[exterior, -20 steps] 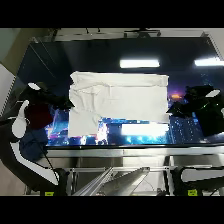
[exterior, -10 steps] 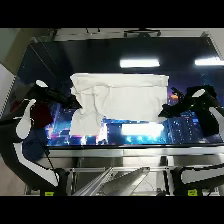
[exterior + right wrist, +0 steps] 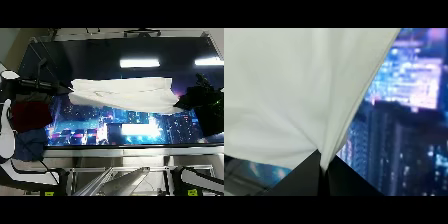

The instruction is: Fold the shirts.

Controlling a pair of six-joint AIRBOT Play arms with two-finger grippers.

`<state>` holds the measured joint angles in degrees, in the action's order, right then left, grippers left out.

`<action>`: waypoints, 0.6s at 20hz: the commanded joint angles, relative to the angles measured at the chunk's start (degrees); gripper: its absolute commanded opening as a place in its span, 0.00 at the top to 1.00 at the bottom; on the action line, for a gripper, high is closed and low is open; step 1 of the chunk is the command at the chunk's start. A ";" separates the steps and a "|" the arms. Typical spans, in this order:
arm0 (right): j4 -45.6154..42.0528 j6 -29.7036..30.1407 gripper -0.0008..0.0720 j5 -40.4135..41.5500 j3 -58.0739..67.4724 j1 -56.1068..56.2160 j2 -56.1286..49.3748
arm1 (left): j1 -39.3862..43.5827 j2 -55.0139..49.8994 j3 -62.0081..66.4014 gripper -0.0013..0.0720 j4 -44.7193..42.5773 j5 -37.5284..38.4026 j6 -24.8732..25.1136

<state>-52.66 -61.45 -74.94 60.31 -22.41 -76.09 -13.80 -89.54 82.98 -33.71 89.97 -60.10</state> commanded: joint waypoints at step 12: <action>29.35 14.36 0.97 27.17 1.79 4.46 -12.79 | -3.04 -13.11 1.42 0.95 5.27 -12.90 0.63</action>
<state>-32.67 -52.31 -55.02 61.17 -19.07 -83.42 -15.64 -98.41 84.23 -31.22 83.13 -59.94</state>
